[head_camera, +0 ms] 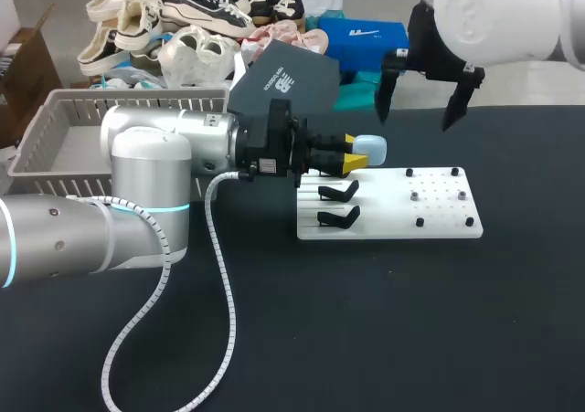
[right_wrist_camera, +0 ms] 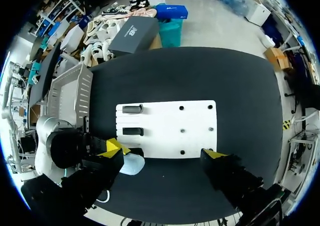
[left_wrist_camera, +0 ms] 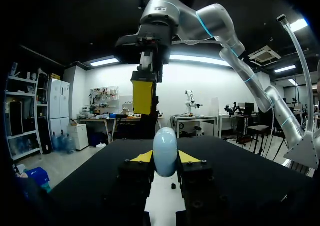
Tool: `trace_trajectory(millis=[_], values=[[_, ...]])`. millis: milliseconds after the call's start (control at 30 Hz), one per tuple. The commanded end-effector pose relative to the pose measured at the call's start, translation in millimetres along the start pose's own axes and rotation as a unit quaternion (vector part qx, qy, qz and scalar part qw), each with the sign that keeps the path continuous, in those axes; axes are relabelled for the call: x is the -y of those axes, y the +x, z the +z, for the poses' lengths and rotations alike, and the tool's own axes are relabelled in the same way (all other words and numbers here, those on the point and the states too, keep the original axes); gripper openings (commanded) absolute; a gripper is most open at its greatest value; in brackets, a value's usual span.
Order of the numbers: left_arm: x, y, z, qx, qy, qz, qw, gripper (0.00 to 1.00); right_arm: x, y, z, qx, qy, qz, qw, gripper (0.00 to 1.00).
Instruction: Pick up each earbud case from the left stands, insert the matching earbuds, close the lid, and place the case in the box.
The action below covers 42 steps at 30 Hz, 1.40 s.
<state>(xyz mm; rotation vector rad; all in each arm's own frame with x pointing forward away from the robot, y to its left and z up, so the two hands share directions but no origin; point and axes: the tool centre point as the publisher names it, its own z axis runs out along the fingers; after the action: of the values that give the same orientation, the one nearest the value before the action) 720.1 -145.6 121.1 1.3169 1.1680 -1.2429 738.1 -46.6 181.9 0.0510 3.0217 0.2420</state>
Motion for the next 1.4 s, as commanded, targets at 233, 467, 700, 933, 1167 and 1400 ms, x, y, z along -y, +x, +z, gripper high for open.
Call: trace_trajectory(millis=[233, 467, 700, 933, 1167, 1400], values=[[4.3, -17.4, -24.1, -0.011, -0.034, -0.001, 0.999, 0.00, 32.2, 30.4, -39.3, 0.063, -0.099, -0.062, 0.991, 1.00], [22.7, -31.9, -54.7, -0.057, -0.089, -0.009, 0.994, 0.00, 37.9, 37.0, -38.6, 0.052, -0.113, -0.098, 0.987, 1.00], [35.7, -30.7, -88.4, -0.096, -0.151, -0.034, 0.983, 0.00, 38.3, 37.1, -37.5, 0.053, -0.116, -0.098, 0.987, 1.00], [36.8, -24.7, -129.3, -0.159, -0.218, -0.070, 0.960, 0.00, 38.3, 37.1, -37.5, 0.053, -0.116, -0.098, 0.987, 1.00], [23.9, -10.6, -166.8, -0.232, -0.279, -0.110, 0.926, 0.00, 38.3, 37.1, -37.5, 0.053, -0.116, -0.098, 0.987, 1.00], [2.8, 6.2, -199.2, -0.275, -0.322, -0.124, 0.897, 0.00, 38.3, 37.1, -37.5, 0.053, -0.116, -0.098, 0.987, 1.00]])
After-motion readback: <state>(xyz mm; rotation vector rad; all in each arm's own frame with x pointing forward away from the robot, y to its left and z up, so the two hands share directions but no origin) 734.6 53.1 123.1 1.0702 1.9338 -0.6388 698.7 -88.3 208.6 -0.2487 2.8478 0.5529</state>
